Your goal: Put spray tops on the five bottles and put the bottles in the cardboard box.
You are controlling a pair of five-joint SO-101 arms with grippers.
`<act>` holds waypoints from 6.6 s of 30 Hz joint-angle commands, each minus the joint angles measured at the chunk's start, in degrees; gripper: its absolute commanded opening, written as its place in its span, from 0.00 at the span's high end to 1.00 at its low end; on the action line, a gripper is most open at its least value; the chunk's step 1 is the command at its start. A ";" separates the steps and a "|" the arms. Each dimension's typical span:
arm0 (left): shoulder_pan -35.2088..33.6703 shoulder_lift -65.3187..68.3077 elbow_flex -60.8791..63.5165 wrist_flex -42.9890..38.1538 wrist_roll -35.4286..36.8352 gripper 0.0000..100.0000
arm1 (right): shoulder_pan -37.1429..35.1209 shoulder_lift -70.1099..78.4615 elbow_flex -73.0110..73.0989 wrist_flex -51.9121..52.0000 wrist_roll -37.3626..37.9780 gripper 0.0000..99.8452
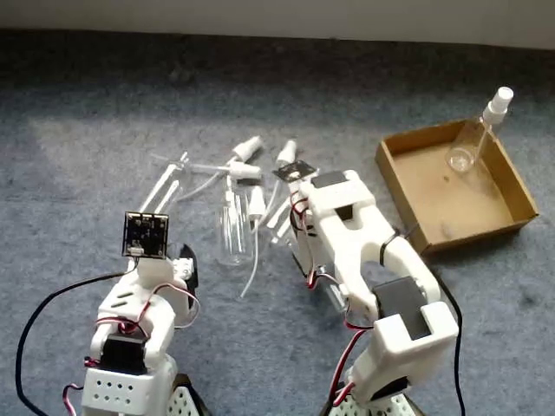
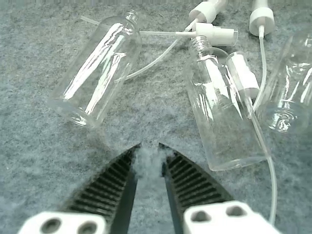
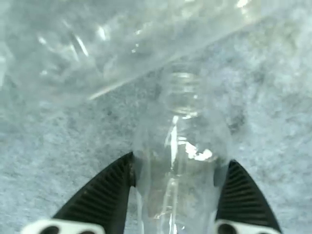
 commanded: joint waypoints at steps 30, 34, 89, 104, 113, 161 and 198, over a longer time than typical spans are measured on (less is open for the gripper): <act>1.36 -0.31 1.10 -0.97 -0.44 0.99 | 4.62 -64.04 10.68 0.22 0.79 0.81; 1.36 -0.31 1.10 -0.97 -0.44 0.99 | 4.88 -71.34 16.40 -4.62 0.79 0.81; 3.91 90.68 -82.24 11.96 -24.79 0.99 | 6.90 -77.93 61.32 -62.46 -16.09 0.81; 10.42 128.13 -119.25 12.22 -24.79 0.88 | 10.33 -77.93 70.81 -78.81 -16.09 0.81; 16.31 140.62 -138.42 11.78 -24.79 0.87 | 10.24 -77.93 76.09 -87.16 -16.09 0.81; 14.90 173.85 -174.81 24.00 -24.79 0.81 | 10.24 -77.93 76.09 -87.08 -16.09 0.81; 19.38 157.49 -191.34 36.75 -24.70 0.99 | 7.25 -77.93 76.09 -87.08 -16.26 0.81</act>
